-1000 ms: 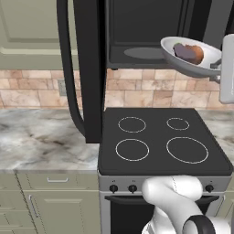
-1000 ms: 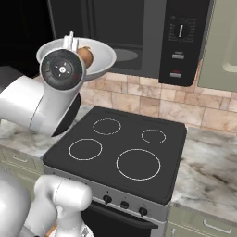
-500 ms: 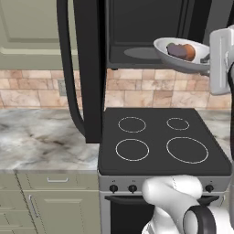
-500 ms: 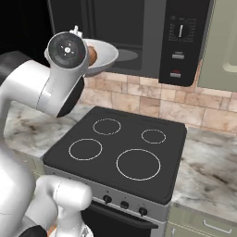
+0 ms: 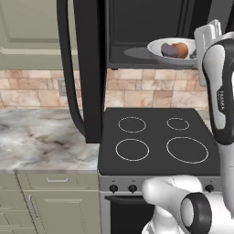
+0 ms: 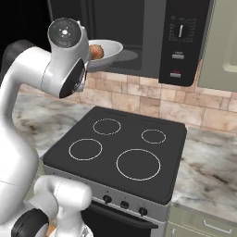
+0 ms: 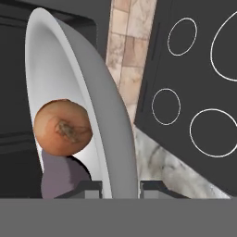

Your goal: Place the bowl containing the onion and eggplant in the microwave. Close the microwave door and press the start button to microwave the meal.

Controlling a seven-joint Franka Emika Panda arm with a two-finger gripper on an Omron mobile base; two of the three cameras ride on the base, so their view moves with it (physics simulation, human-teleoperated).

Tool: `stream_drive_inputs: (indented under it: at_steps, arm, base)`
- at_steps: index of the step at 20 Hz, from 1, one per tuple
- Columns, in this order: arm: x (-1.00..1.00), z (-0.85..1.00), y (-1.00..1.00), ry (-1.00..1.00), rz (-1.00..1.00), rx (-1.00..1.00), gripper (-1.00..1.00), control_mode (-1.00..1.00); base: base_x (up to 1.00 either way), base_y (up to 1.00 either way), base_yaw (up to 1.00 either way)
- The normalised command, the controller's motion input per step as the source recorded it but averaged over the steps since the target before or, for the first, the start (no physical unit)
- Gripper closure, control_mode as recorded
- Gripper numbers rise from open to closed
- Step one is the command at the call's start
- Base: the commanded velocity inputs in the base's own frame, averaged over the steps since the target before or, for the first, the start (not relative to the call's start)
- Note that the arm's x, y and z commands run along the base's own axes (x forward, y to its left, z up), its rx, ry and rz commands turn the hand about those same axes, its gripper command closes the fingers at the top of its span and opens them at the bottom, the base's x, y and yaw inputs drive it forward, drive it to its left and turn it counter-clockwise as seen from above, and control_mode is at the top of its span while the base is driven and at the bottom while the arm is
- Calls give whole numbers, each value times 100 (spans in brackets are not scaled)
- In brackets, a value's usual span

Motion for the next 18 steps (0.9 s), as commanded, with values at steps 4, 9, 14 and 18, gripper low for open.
stream_drive_inputs:
  at_steps: [4, 9, 14, 18]
  arm:
    - [52, 0, 0, 2, -5, -9, 100, -100]
    - [46, 7, 0, 1, -2, -2, 100, -100]
    - [55, 5, 0, 3, -2, 8, 100, -100]
    - [51, 0, 0, 3, -1, 7, 100, -100]
  base:
    - [0, 0, 0]
    - [0, 0, 0]
    - [0, 0, 0]
    - [0, 0, 0]
